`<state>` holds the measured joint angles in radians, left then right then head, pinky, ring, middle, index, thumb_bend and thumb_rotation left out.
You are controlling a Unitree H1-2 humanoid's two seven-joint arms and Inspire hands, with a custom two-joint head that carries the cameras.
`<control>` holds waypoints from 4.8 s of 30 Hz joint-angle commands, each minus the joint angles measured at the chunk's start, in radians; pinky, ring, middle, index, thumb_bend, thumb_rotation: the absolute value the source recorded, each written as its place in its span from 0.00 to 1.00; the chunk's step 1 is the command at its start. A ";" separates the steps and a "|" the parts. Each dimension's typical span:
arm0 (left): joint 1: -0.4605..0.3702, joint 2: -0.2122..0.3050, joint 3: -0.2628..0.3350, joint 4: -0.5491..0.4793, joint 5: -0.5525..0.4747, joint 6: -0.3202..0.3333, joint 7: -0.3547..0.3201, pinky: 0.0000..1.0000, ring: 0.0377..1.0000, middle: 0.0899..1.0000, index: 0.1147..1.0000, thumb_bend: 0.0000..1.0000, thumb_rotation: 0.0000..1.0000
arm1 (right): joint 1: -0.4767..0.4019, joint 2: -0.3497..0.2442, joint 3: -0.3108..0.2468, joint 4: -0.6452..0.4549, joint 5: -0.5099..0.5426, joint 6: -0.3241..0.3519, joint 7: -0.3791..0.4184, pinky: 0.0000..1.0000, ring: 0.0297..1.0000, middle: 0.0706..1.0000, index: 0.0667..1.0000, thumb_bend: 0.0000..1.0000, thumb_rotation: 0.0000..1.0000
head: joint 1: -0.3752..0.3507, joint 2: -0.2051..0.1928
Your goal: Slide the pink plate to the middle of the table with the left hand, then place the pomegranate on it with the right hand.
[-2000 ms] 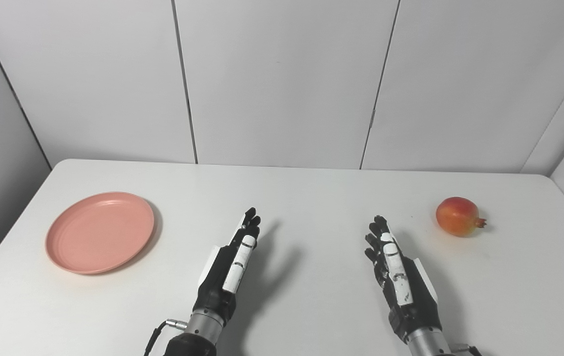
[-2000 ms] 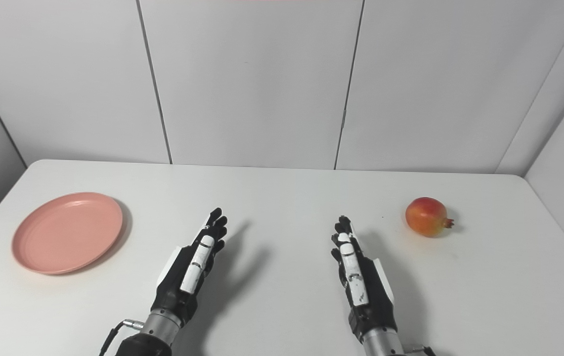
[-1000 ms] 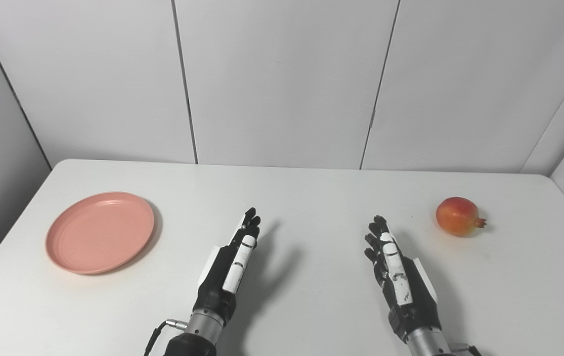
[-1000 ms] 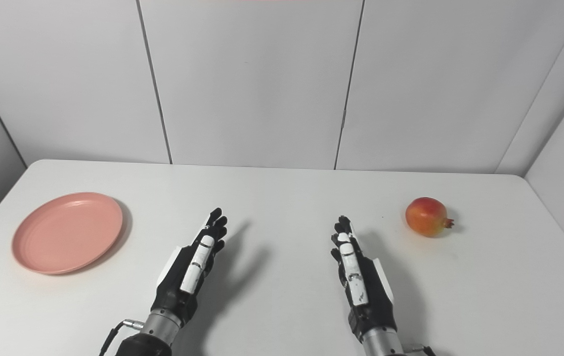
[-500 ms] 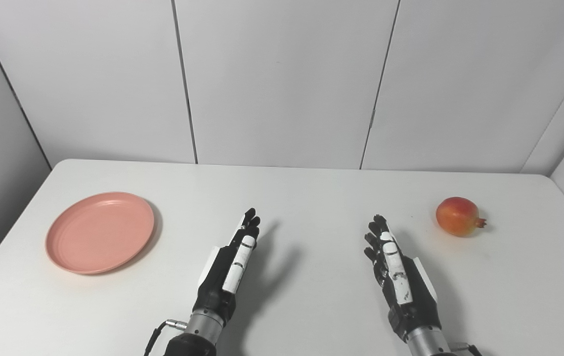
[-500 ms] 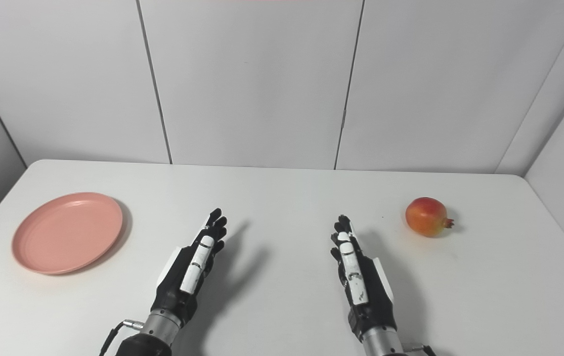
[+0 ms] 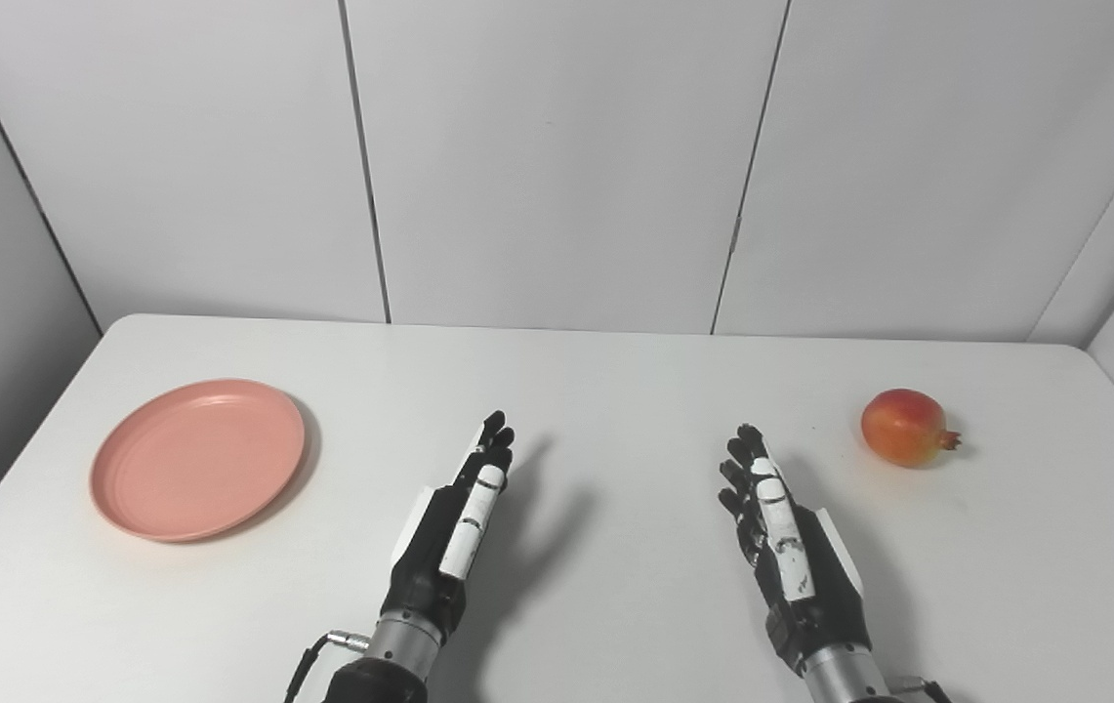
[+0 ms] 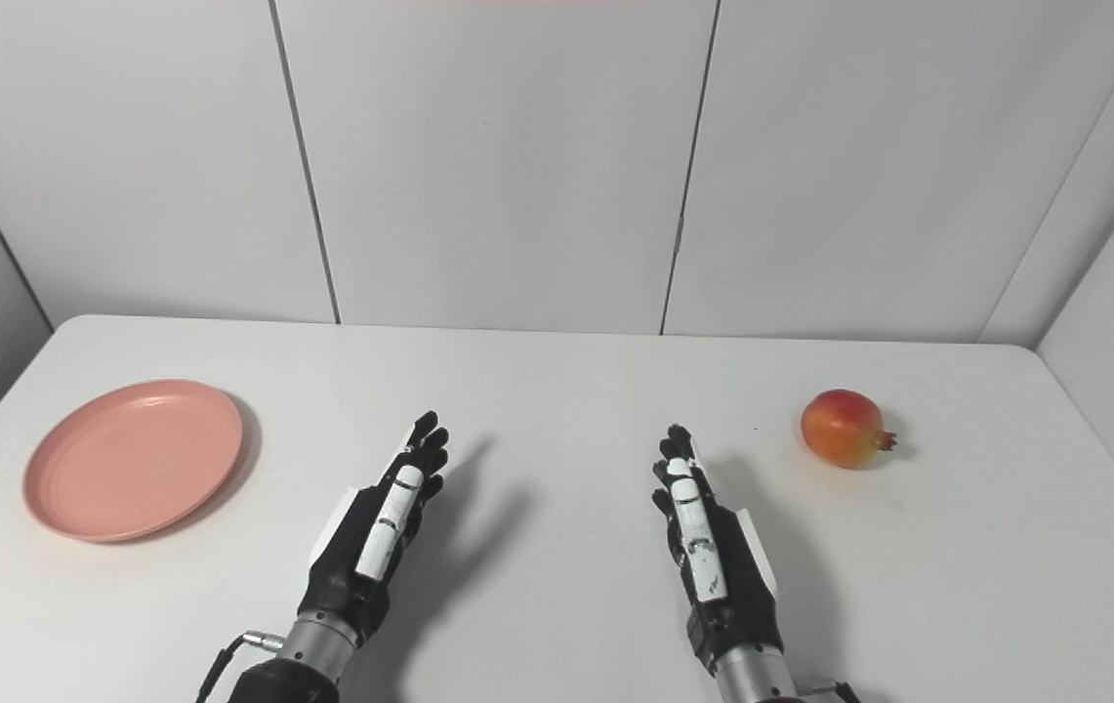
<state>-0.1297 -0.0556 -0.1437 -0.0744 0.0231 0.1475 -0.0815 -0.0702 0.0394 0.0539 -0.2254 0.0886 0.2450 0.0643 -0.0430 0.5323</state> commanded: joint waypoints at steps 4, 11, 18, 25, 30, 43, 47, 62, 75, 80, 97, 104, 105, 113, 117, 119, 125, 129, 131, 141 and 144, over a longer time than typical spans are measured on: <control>-0.032 -0.013 -0.002 -0.024 -0.006 -0.012 -0.002 1.00 1.00 1.00 1.00 0.45 1.00 | -0.027 0.000 0.002 -0.024 -0.003 -0.046 0.003 1.00 0.99 1.00 1.00 0.31 1.00 | 0.000 0.001; -0.032 -0.013 -0.001 -0.023 -0.007 -0.011 -0.002 1.00 1.00 1.00 1.00 0.45 1.00 | -0.027 0.002 0.001 -0.022 -0.003 -0.046 0.002 1.00 0.99 1.00 1.00 0.31 1.00 | 0.000 0.000; -0.032 -0.014 -0.003 -0.025 -0.004 -0.012 0.000 1.00 1.00 1.00 1.00 0.45 1.00 | -0.026 0.002 0.002 -0.023 -0.009 -0.050 0.002 1.00 0.99 1.00 1.00 0.31 1.00 | -0.001 0.001; -0.033 -0.012 -0.003 -0.022 -0.003 -0.013 -0.001 1.00 1.00 1.00 1.00 0.46 1.00 | -0.027 0.003 0.000 -0.018 -0.006 -0.055 0.003 1.00 0.99 1.00 1.00 0.31 1.00 | -0.002 -0.001; -0.035 -0.010 -0.003 -0.018 -0.004 -0.020 -0.003 1.00 1.00 1.00 1.00 0.46 1.00 | -0.027 0.003 0.001 -0.020 -0.007 -0.052 0.002 1.00 0.99 1.00 1.00 0.31 1.00 | -0.002 -0.001; -0.030 -0.028 -0.021 0.010 0.015 -0.040 0.007 1.00 1.00 1.00 1.00 0.47 1.00 | -0.010 -0.016 -0.012 -0.027 0.003 -0.052 0.010 1.00 0.99 1.00 1.00 0.32 1.00 | 0.123 -0.047; -0.032 -0.051 -0.040 0.039 0.037 -0.053 0.023 1.00 1.00 1.00 1.00 0.46 1.00 | -0.005 -0.043 -0.029 -0.022 0.027 -0.059 0.030 1.00 0.99 1.00 1.00 0.32 1.00 | 0.210 -0.080; -0.050 -0.118 -0.080 0.127 0.092 -0.068 0.077 1.00 1.00 1.00 1.00 0.45 1.00 | -0.004 -0.094 -0.059 -0.018 0.081 -0.072 0.069 1.00 1.00 1.00 1.00 0.22 1.00 | 0.387 -0.157; -0.053 -0.119 -0.080 0.146 0.104 -0.087 0.080 1.00 1.00 1.00 1.00 0.49 1.00 | -0.004 -0.095 -0.054 -0.030 0.082 -0.060 0.069 1.00 1.00 1.00 1.00 0.18 1.00 | 0.392 -0.167; -0.055 -0.109 -0.079 0.156 0.105 -0.104 0.075 1.00 1.00 1.00 1.00 0.51 1.00 | -0.007 -0.091 -0.051 -0.027 0.076 -0.062 0.065 1.00 1.00 1.00 1.00 0.17 1.00 | 0.391 -0.171; -0.064 -0.090 -0.058 0.075 0.125 -0.065 0.076 0.99 1.00 1.00 1.00 0.51 1.00 | -0.009 -0.072 -0.036 -0.036 0.063 -0.033 0.045 1.00 1.00 1.00 1.00 0.15 1.00 | 0.393 -0.182; -0.088 -0.071 -0.039 0.023 0.124 -0.061 0.075 1.00 1.00 1.00 1.00 0.50 1.00 | -0.011 -0.064 -0.031 -0.030 0.058 -0.036 0.038 1.00 1.00 1.00 1.00 0.14 1.00 | 0.392 -0.189; -0.092 -0.067 -0.037 0.008 0.127 -0.054 0.075 1.00 1.00 1.00 1.00 0.50 1.00 | -0.012 -0.062 -0.030 -0.029 0.058 -0.036 0.038 1.00 1.00 1.00 1.00 0.14 1.00 | 0.391 -0.190; -0.137 -0.042 0.001 -0.059 0.120 -0.041 0.073 0.98 0.99 1.00 0.99 0.46 1.00 | -0.016 -0.057 -0.036 -0.019 0.060 -0.036 0.037 1.00 1.00 1.00 1.00 0.14 1.00 | 0.397 -0.201; -0.166 -0.025 0.032 -0.082 0.119 -0.043 0.084 0.97 0.98 0.99 0.98 0.48 1.00 | -0.016 -0.057 -0.038 -0.015 0.060 -0.041 0.038 1.00 1.00 1.00 1.00 0.14 1.00 | 0.399 -0.205; -0.179 -0.019 0.053 -0.091 0.104 -0.057 0.087 0.99 0.97 0.99 0.98 0.48 1.00 | -0.016 -0.057 -0.039 -0.013 0.060 -0.039 0.038 1.00 1.00 1.00 1.00 0.13 1.00 | 0.400 -0.206; -0.220 0.014 0.117 -0.104 0.075 -0.092 0.100 0.99 0.99 1.00 0.99 0.47 1.00 | -0.014 -0.053 -0.044 -0.012 0.069 -0.032 0.037 1.00 1.00 1.00 1.00 0.15 1.00 | 0.405 -0.208; -0.236 0.039 0.148 -0.114 0.075 -0.095 0.105 1.00 0.98 1.00 0.99 0.49 1.00 | -0.015 -0.053 -0.045 -0.011 0.072 -0.031 0.037 1.00 1.00 1.00 1.00 0.15 1.00 | 0.404 -0.208; -0.243 0.049 0.173 -0.130 0.060 -0.070 0.107 1.00 0.98 1.00 0.98 0.49 1.00 | -0.015 -0.055 -0.043 -0.009 0.071 -0.032 0.037 1.00 1.00 1.00 1.00 0.15 1.00 | 0.404 -0.208; -0.291 0.074 0.284 -0.170 0.016 -0.051 0.161 0.96 0.94 0.95 0.93 0.44 1.00 | -0.015 -0.062 -0.045 -0.012 0.074 -0.029 0.039 1.00 1.00 1.00 1.00 0.14 1.00 | 0.410 -0.207; -0.300 0.086 0.309 -0.174 -0.007 -0.057 0.169 0.97 0.95 0.96 0.94 0.44 1.00 | -0.015 -0.066 -0.044 -0.008 0.073 -0.035 0.043 1.00 1.00 1.00 1.00 0.14 1.00 | 0.411 -0.207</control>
<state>-0.3807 0.0174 0.1563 -0.2189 0.0247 0.1061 0.0747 -0.0586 -0.0207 0.0143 -0.2188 0.1573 0.2265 0.1029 0.3681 0.3237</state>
